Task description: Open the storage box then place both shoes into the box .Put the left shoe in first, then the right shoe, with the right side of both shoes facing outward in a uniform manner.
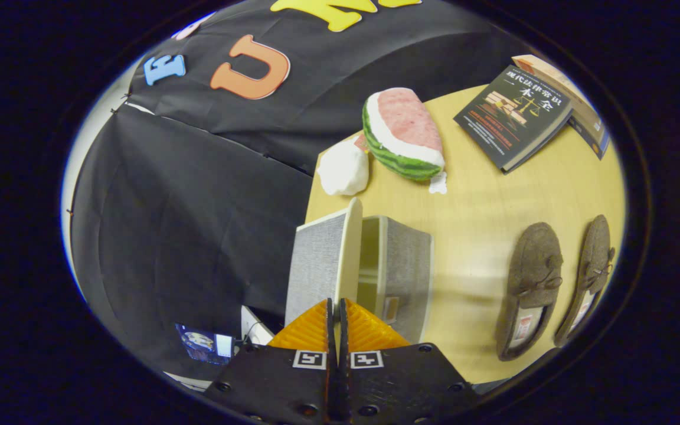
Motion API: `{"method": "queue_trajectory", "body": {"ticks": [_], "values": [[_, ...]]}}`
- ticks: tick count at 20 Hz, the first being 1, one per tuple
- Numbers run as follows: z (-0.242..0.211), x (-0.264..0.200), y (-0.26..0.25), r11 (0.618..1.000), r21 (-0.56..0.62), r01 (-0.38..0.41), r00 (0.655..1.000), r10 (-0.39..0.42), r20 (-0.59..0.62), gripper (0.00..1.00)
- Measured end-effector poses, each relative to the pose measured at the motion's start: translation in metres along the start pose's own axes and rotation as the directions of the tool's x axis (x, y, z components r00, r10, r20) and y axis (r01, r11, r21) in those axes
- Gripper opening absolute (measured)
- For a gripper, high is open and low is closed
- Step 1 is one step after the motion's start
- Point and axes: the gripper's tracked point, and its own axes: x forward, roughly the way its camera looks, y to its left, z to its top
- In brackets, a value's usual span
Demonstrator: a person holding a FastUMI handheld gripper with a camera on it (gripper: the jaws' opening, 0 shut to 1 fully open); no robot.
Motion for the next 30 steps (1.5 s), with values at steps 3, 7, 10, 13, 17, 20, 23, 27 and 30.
{"method": "queue_trajectory", "body": {"ticks": [3, 7, 10, 13, 17, 20, 23, 27, 30], "values": [[0.006, -0.007, 0.029, 0.999, -0.024, -0.021, 1.000, 0.022, 0.013, 0.00], [0.014, -0.016, 0.089, 0.994, -0.019, -0.110, 0.994, 0.110, 0.026, 0.00], [0.017, -0.009, 0.126, 0.991, -0.050, -0.125, 0.992, 0.126, 0.029, 0.00], [0.006, 0.007, 0.155, 0.988, -0.075, -0.137, 0.990, 0.138, 0.004, 0.00], [-0.008, 0.043, 0.187, 0.983, -0.123, -0.135, 0.991, 0.133, -0.026, 0.01], [-0.013, 0.057, 0.202, 0.982, -0.146, -0.121, 0.993, 0.118, -0.028, 0.04], [-0.014, 0.073, 0.207, 0.980, -0.167, -0.106, 0.994, 0.103, -0.027, 0.41], [-0.017, 0.072, 0.199, 0.976, -0.198, -0.092, 0.996, 0.087, -0.032, 0.86], [-0.012, 0.061, 0.177, 0.967, -0.251, -0.037, 0.999, 0.039, 0.000, 0.92]]}}
